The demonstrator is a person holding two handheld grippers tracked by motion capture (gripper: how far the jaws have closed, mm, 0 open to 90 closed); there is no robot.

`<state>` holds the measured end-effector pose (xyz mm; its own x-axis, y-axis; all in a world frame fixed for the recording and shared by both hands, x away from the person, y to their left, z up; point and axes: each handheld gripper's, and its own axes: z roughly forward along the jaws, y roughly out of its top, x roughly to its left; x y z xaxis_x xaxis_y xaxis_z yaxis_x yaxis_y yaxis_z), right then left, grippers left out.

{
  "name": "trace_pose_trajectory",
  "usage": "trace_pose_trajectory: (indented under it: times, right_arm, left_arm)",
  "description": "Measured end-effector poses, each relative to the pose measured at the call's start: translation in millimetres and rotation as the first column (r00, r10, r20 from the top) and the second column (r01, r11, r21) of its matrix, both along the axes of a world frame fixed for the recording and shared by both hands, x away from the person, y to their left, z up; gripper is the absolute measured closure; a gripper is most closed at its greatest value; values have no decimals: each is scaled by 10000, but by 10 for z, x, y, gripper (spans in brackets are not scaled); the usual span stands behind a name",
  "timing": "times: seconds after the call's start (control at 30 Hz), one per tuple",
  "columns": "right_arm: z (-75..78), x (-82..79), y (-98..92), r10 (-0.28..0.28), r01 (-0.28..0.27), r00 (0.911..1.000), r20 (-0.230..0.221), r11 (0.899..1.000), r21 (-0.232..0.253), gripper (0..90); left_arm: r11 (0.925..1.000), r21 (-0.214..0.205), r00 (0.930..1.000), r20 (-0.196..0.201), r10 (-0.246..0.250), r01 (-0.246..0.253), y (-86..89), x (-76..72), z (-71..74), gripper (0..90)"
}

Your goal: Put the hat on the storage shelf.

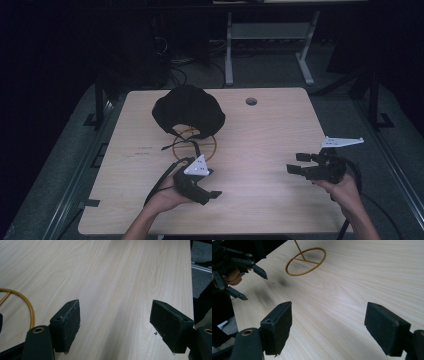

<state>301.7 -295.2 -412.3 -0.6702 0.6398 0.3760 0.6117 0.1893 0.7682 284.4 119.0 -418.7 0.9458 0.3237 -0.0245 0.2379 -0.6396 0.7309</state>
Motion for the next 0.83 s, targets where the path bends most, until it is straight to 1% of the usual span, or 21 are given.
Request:
trace_pose_trajectory:
  times: [0.1, 0.13, 0.23, 0.3, 0.4, 0.47, 0.6, 0.63, 0.67, 0.7, 0.73, 0.77, 0.8, 0.83]
  right_arm:
    - [-34, -37, -28, -43, 43, 10000, 36, 10000, -38, 211]
    - [-60, -62, -50, -143, 143, 9999, 57, 9999, 53, 211]
    - [-87, -83, -72, -191, 191, 9998, 54, 9998, 83, 211]
    - [-133, -122, -105, -311, 312, 9995, -33, 9995, 113, 208]
    - [-169, -149, -130, -382, 382, 9993, -1, 9991, 163, 208]
    - [-217, -200, -164, -513, 516, 9986, -120, 9984, 251, 206]
    - [-257, -263, -186, -595, 598, 9982, -93, 9977, 321, 203]
    - [-271, -325, -178, -640, 640, 9979, 8, 9974, 322, 198]
    - [-271, -325, -178, -640, 640, 9979, 8, 9974, 322, 198]
    - [-278, -358, -170, -619, 616, 9980, 97, 9976, 321, 197]
    - [-291, -435, -140, -671, 664, 9975, 217, 9973, 311, 185]
    - [-302, -479, -129, -695, 680, 9970, 349, 9968, 425, 186]
    - [-302, -479, -129, -695, 680, 9970, 349, 9968, 425, 186]
    - [-318, -526, -120, -778, 742, 9955, 545, 9951, 651, 188]
  left_arm:
    - [10000, -16, 10000, -62, 14, -14, -9, -5, -12, 242]
    - [10000, 45, 10000, -40, -37, 38, -10, -2, -15, 241]
    - [10000, 43, 10000, -41, -36, 36, -12, -3, -17, 242]
    - [10000, -5, 10000, -57, 7, -7, -15, -5, -22, 242]
    - [10000, 12, 10000, -99, 10, -10, -18, -7, -31, 242]
    - [10000, 38, 9999, -100, -16, 16, -21, -7, -37, 242]
    - [10000, 59, 9999, -119, -56, 57, -30, -7, -49, 242]
    - [9999, 68, 9999, -119, -90, 91, -39, -7, -53, 241]
    - [9999, 85, 9999, -121, -109, 111, -47, -9, -58, 241]
    - [9999, 97, 9999, -98, -141, 142, -56, -10, -62, 241]
    - [9998, 90, 9998, -121, -158, 159, -66, -13, -65, 241]
    - [9998, 91, 9997, -129, -188, 189, -84, -24, -75, 241]
    - [9998, 91, 9997, -129, -188, 189, -84, -24, -75, 241]
    - [9996, 147, 9997, -107, -241, 243, -89, -27, -77, 241]
